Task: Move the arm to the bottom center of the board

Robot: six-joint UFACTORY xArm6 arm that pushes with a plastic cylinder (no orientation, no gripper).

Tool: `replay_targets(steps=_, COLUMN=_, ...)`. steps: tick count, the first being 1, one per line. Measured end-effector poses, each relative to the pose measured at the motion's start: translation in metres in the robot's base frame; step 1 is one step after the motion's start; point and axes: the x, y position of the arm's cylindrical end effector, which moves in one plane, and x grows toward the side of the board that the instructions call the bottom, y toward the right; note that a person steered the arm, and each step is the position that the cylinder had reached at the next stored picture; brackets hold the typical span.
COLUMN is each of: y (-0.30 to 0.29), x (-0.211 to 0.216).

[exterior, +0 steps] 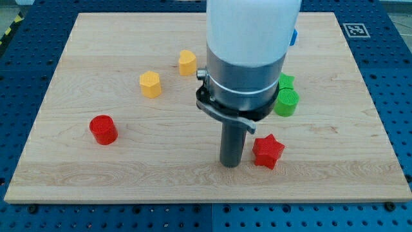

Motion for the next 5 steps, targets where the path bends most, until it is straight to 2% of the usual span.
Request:
replay_targets(steps=2, y=-0.019, x=0.032)
replay_targets(steps=5, y=-0.028, x=0.032)
